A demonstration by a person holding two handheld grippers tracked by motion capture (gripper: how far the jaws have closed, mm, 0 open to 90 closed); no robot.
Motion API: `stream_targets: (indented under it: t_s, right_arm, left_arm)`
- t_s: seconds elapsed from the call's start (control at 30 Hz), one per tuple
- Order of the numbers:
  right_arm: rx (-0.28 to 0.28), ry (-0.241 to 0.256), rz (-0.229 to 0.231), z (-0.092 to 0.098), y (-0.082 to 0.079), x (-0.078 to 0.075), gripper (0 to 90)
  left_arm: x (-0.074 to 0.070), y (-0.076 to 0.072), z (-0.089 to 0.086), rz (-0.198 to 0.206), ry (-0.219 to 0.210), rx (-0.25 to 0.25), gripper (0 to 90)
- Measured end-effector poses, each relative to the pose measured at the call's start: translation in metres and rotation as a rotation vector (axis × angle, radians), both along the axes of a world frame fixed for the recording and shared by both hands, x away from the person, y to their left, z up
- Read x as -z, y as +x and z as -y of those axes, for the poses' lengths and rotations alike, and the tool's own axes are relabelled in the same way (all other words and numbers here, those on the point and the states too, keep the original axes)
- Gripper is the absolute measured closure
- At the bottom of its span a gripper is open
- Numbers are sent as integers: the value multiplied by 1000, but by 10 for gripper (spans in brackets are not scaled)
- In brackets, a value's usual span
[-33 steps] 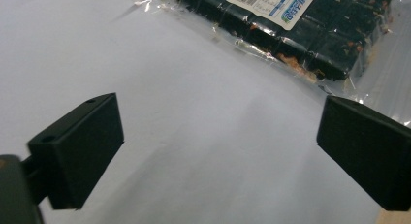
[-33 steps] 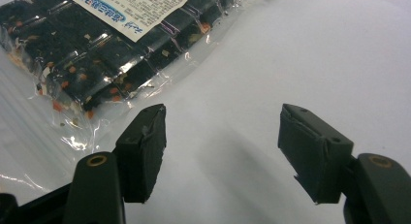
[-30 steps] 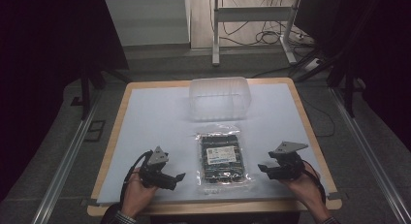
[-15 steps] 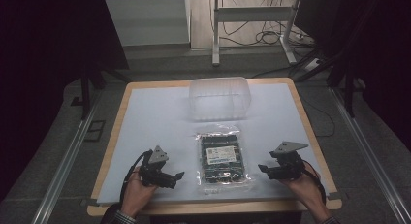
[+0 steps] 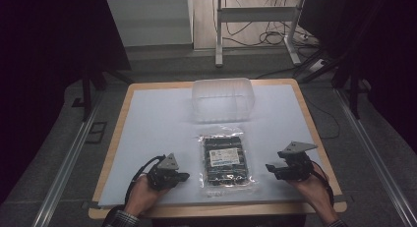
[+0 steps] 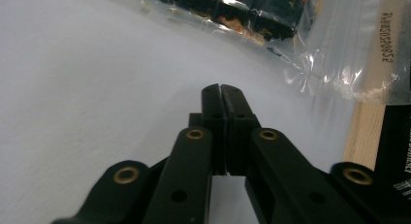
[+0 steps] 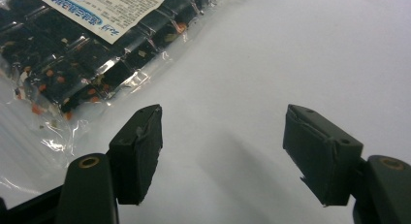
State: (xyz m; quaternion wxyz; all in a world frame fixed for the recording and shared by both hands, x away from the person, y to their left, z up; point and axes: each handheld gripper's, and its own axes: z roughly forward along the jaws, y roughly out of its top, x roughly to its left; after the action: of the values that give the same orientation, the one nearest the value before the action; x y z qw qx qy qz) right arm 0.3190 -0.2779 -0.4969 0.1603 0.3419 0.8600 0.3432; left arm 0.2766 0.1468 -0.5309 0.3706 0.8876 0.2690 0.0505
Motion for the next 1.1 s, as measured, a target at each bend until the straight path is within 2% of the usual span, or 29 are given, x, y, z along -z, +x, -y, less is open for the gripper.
stream_targets:
  t_s: [0.1, 0.23, 0.37, 0.53, 0.63, 0.8, 0.9, 1.03, 1.07, 1.1]
  right_arm:
    - [2, 0, -1, 0, 0, 0, 304]
    - [4, -5, 0, 0, 0, 1, 304]
    - [7, -8, 1, 0, 0, 0, 304]
    - [11, -6, 2, 2, -1, -2, 304]
    - [20, 0, 4, 4, -2, -4, 304]
    - [32, 1, -1, 8, -2, -5, 304]
    - [35, 1, -3, 8, -2, -5, 304]
    - [44, -6, -7, 10, -2, -5, 304]
    - [44, -6, -7, 10, -2, -5, 304]
    - [48, -5, -5, 11, -1, -5, 304]
  left_arm:
    - [2, 4, 9, -14, -9, 13, 900]
    - [3, 7, 23, 2, 26, 34, 900]
    - [4, 7, 31, -8, 19, 47, 900]
    - [3, 4, 44, 3, 19, 70, 900]
    - [3, 3, 52, 8, 21, 101, 900]
    - [2, 2, 57, 2, 18, 111, 900]
    - [3, 2, 59, -3, 5, 109, 900]
    - [3, 2, 67, -1, -15, 133, 900]
    - [3, 3, 72, -13, -40, 142, 900]
    - [4, 1, 85, -2, -44, 171, 900]
